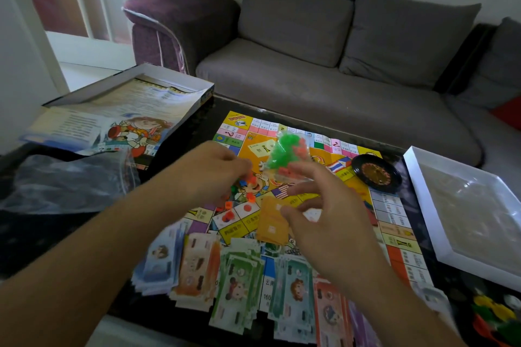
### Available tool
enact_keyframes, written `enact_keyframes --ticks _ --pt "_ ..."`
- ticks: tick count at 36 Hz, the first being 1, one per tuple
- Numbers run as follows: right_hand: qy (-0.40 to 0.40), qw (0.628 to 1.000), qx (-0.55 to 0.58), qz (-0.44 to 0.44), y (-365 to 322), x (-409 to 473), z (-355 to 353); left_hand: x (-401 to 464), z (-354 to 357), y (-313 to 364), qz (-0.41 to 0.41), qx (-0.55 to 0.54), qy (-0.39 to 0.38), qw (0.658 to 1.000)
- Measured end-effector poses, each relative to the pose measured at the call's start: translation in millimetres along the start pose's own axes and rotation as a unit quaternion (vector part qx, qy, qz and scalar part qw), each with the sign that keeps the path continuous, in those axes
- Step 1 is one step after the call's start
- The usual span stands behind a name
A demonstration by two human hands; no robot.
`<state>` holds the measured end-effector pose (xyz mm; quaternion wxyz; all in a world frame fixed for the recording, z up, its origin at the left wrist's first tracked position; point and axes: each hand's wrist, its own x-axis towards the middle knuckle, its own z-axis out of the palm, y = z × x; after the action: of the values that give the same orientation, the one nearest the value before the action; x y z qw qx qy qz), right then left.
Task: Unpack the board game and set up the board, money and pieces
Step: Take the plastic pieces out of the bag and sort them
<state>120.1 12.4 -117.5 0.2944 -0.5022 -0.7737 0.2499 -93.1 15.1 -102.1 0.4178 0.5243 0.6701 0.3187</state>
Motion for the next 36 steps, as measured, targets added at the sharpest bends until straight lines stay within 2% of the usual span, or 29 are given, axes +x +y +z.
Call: enact_keyframes --ticks 4,10,15,21,25,30,36 --pt "-0.018 1.0 -0.01 0.009 4.5 12.1 13.2 21.6 -29.9 -22.4 -0.033 0.065 0.081 0.994" --pt "-0.071 0.996 -0.051 0.024 0.3 65.7 49.5 37.6 -47.9 -36.3 -0.083 0.051 0.126 0.987" --pt "-0.072 0.991 -0.108 0.028 -4.9 122.7 90.5 46.6 -49.6 -39.9 -0.084 0.004 0.123 0.989" --pt "-0.163 0.972 -0.168 0.031 -1.9 165.7 112.3 56.1 -47.1 -46.2 -0.084 -0.044 0.116 0.989" --pt "-0.174 0.967 -0.183 0.018 1.5 176.2 116.9 70.8 -45.3 -62.2 -0.083 0.018 0.118 0.989" --pt "-0.148 0.974 -0.171 0.005 1.2 168.6 112.8 76.3 -32.3 -78.3 -0.024 0.13 0.103 0.986" --pt "-0.101 0.989 -0.109 -0.004 1.9 143.0 93.9 75.7 -20.6 -82.9 0.012 0.229 0.042 0.972"
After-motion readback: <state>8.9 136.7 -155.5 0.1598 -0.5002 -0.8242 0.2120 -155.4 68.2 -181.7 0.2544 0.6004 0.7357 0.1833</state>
